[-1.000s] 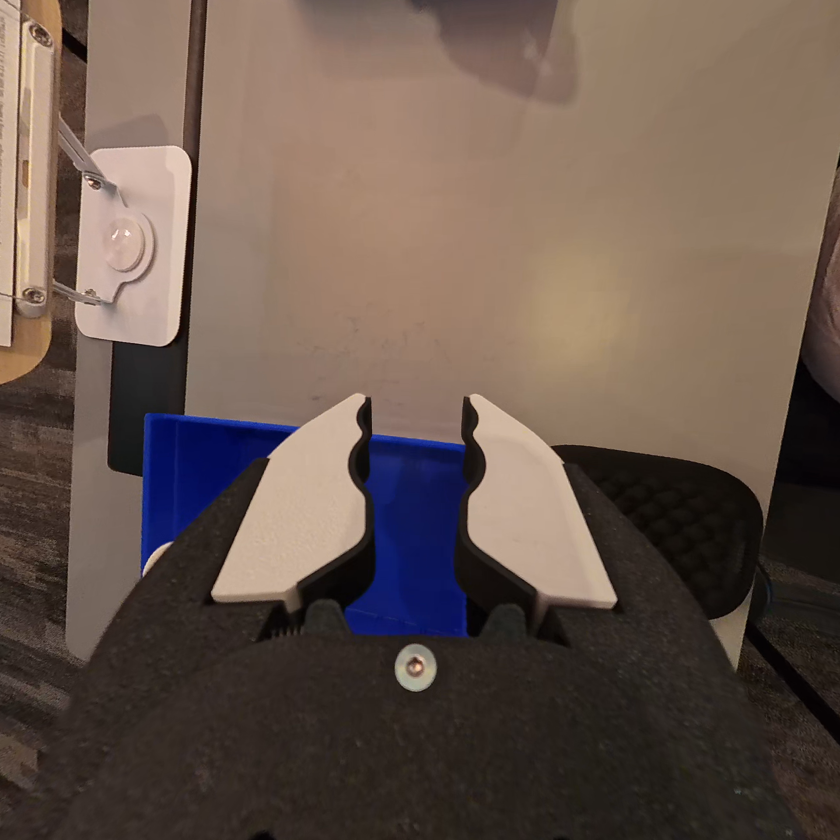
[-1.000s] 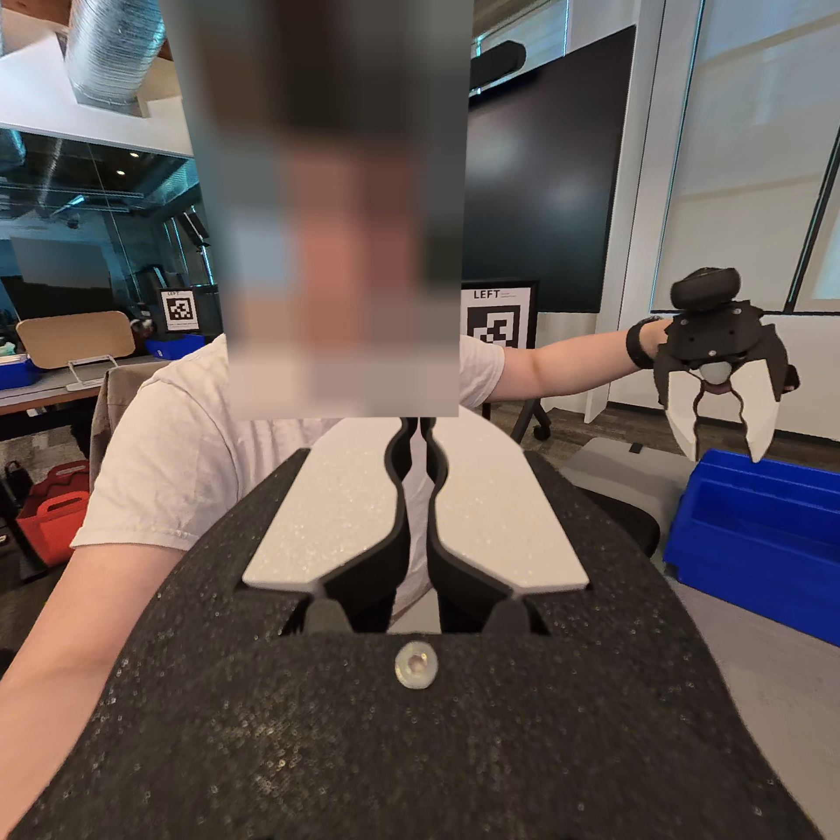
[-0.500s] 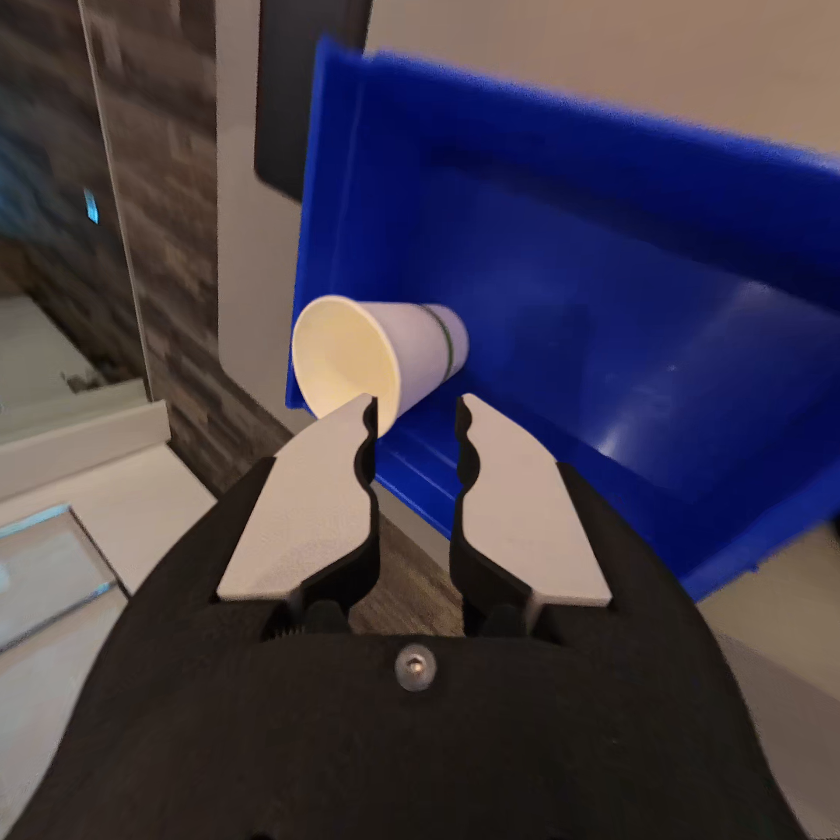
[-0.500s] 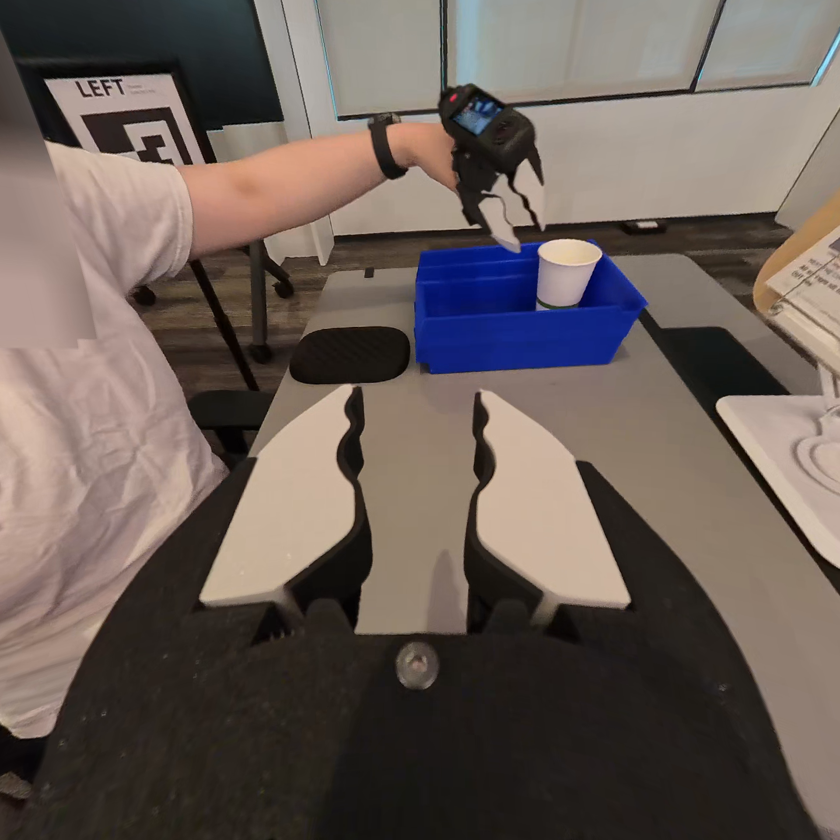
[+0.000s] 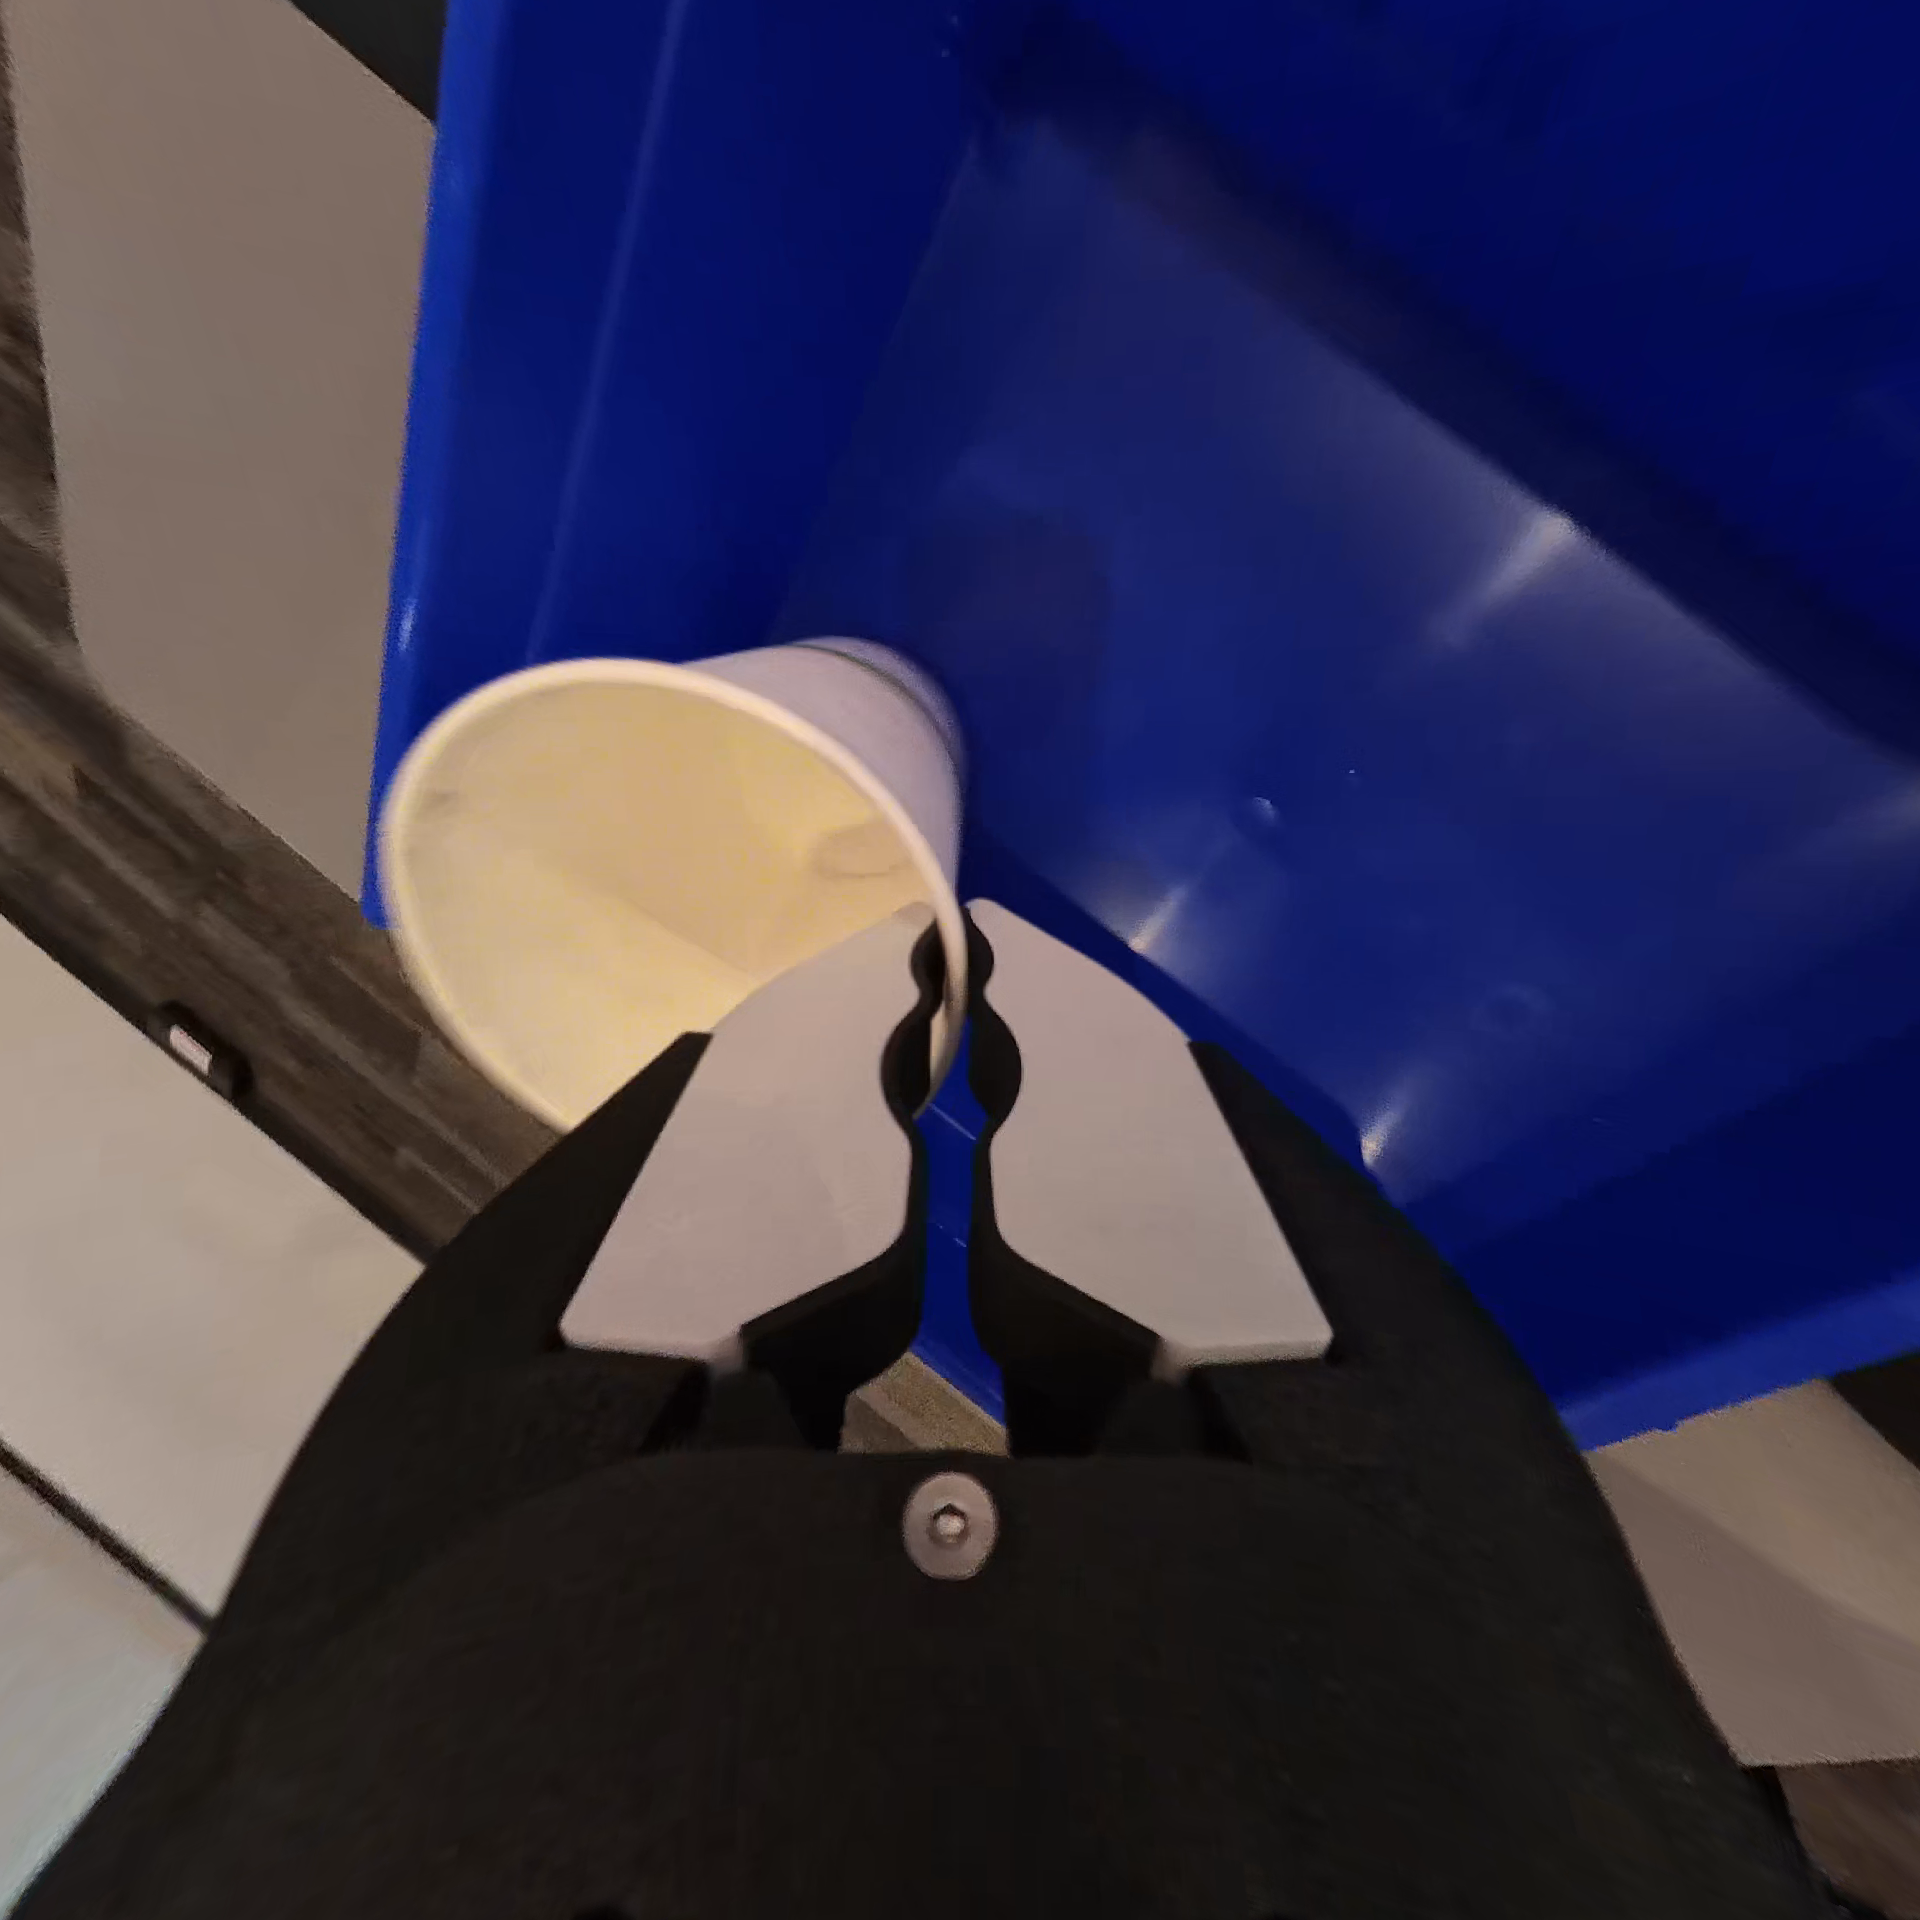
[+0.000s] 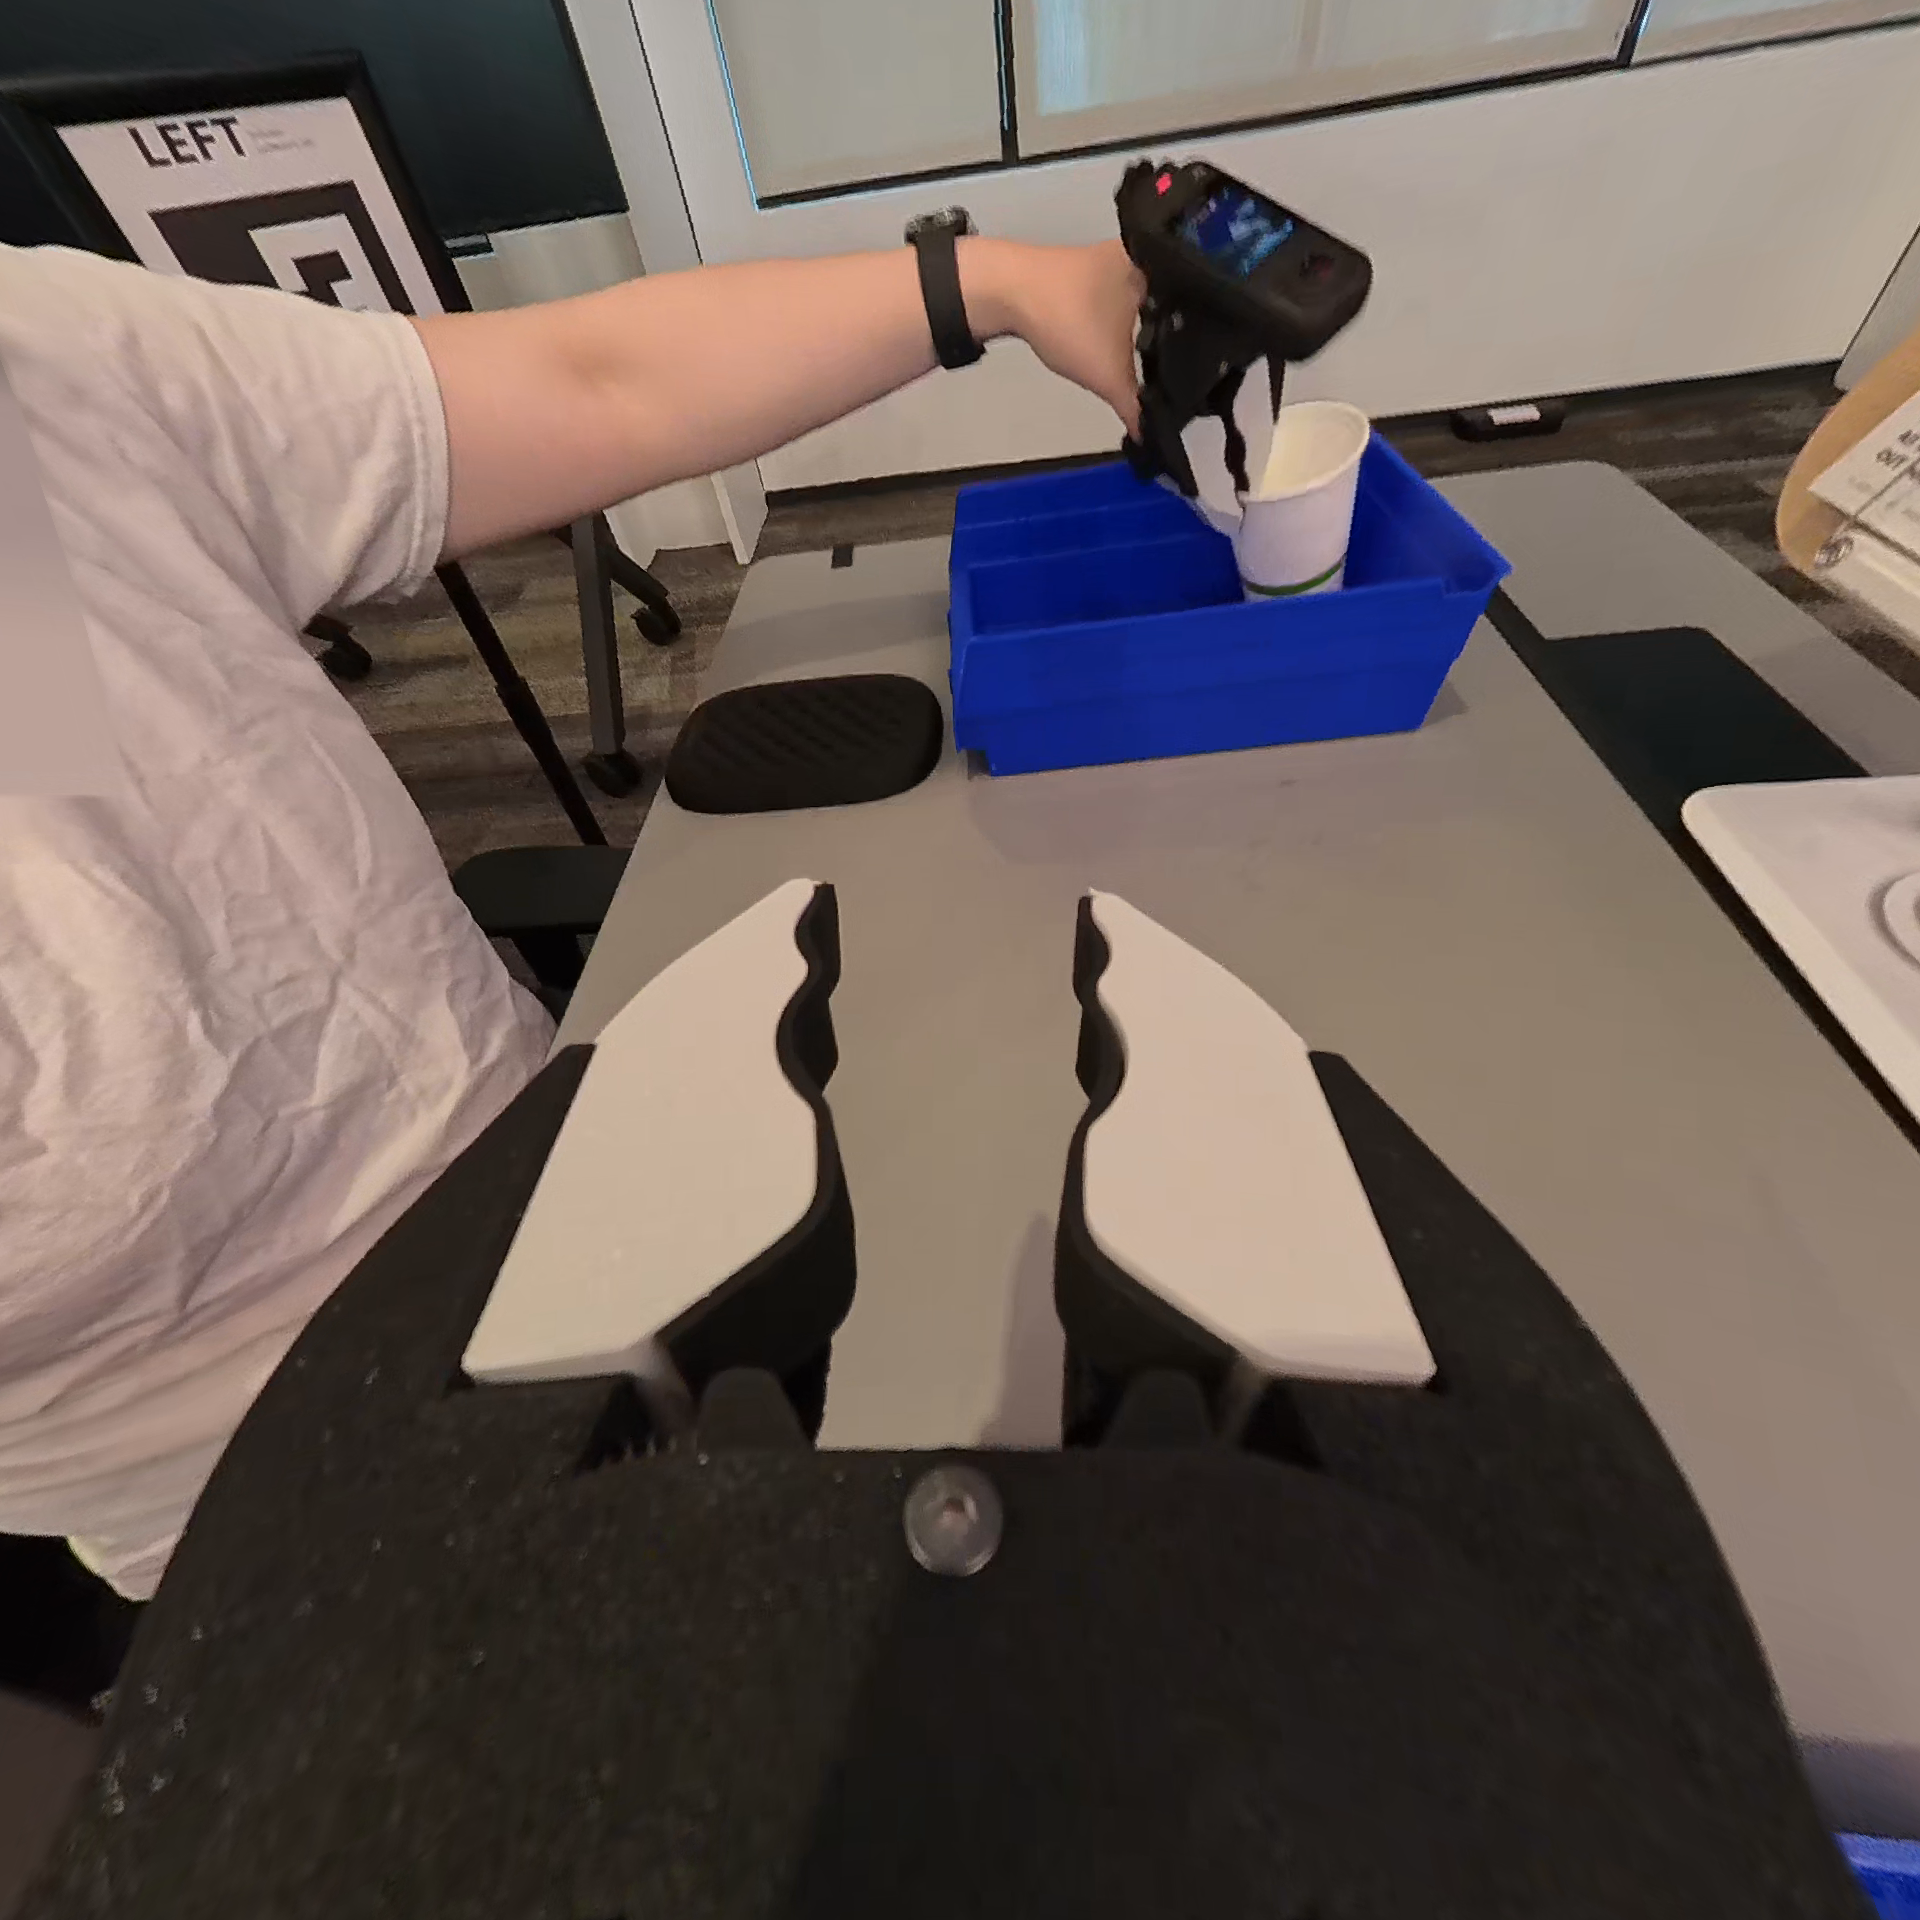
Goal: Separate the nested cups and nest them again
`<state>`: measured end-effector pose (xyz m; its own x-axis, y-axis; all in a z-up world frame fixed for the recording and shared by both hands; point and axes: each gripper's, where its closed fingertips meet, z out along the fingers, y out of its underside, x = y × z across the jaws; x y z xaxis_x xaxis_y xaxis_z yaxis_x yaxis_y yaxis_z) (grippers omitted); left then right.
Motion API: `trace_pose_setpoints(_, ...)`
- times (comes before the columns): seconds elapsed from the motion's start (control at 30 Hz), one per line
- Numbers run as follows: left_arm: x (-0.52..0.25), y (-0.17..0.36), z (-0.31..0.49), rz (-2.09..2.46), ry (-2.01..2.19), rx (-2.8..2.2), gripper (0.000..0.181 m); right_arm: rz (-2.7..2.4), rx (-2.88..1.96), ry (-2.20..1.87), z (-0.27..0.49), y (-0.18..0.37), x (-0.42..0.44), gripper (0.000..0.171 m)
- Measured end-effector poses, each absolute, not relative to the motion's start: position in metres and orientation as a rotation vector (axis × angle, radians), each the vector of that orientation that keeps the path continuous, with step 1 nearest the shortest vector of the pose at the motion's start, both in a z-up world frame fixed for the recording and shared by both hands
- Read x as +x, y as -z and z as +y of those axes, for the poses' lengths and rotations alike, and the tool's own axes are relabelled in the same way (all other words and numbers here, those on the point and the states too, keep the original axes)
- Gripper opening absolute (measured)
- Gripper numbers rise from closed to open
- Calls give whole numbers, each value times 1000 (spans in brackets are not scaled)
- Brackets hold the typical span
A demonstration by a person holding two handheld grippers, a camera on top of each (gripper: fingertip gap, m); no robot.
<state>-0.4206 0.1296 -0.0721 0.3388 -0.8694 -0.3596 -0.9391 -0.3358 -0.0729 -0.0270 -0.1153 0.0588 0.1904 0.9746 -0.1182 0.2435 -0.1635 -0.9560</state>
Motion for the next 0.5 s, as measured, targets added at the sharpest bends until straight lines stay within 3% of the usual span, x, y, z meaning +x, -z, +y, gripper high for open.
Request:
trace_pose_setpoints(0.13, -411, 47, 107, 1672, -204, -2257, 1, -1185, -1588, -1070, -113, -52, -29, 43)
trace_pose_setpoints(0.3, -365, -34, 47, 1768, 104, -1881, 1, -1174, -1604, -967, -102, -49, -33, 43)
trace_pose_setpoints(0.5, -314, -96, -37, 1970, 309, -1528, 0, -1114, -1548, -790, -80, -80, -73, 53)
